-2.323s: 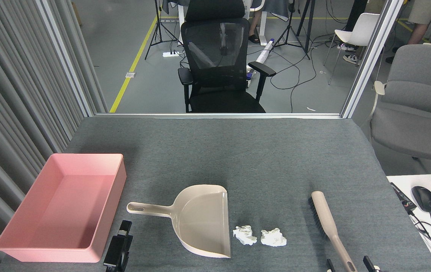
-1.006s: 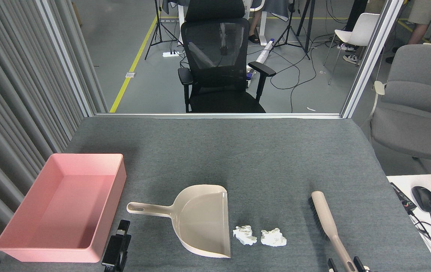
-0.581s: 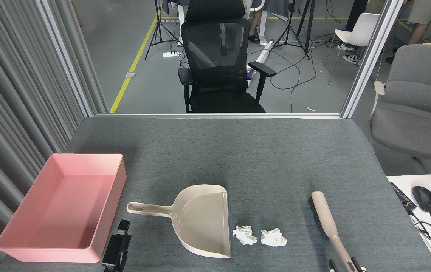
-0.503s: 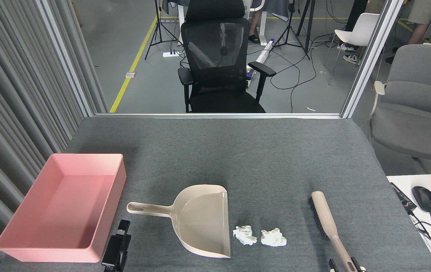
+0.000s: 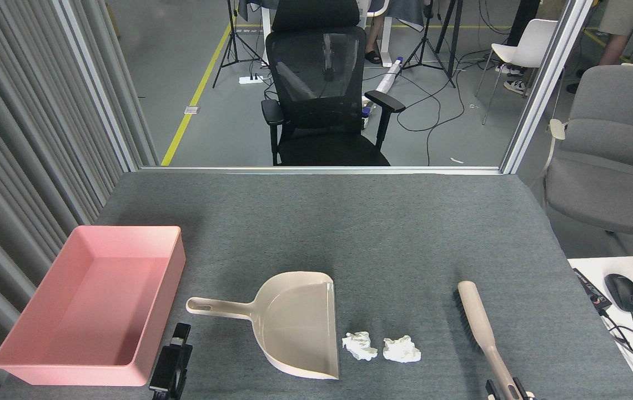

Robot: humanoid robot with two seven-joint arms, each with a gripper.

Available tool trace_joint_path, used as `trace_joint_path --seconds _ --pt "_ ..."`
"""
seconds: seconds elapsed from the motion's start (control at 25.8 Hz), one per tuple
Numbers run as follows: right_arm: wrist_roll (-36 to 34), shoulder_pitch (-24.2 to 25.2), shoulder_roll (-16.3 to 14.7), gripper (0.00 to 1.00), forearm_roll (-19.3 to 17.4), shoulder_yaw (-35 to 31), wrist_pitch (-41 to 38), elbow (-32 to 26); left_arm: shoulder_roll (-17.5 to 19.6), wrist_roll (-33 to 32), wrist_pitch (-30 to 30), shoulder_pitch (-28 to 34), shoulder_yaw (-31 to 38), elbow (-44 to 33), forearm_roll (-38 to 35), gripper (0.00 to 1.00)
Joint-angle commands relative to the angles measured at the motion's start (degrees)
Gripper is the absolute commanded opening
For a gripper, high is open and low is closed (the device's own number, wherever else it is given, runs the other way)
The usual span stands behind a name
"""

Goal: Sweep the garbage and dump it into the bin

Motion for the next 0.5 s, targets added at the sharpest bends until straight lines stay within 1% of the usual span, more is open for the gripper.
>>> trace_joint_path --seconds 0.0,0.08,0.23,0.35,0.46 --pt "-0.1 0.0 -0.1 0.53 0.0 0.0 -0.2 0.0 0.0 0.0 0.0 0.1 0.0 0.1 0.0 0.99" --pt "-0.2 0.0 0.0 0.51 0.0 0.0 -0.4 0.0 0.0 0.0 0.0 0.1 0.0 0.1 0.0 0.99" --pt "-0.2 0.0 0.0 0.50 0.1 0.0 -0.4 0.0 0.0 0.0 0.0 0.1 0.0 0.1 0.0 0.99" --pt "-0.3 0.2 -0.1 0.42 0.1 0.0 -0.8 0.0 0.0 0.0 0.0 0.0 0.0 0.1 0.0 0.99" --pt "-1.0 0.1 0.0 0.38 0.1 0.0 -1.9 0.0 0.0 0.0 0.1 0.1 -0.3 0.2 -0.1 0.99"
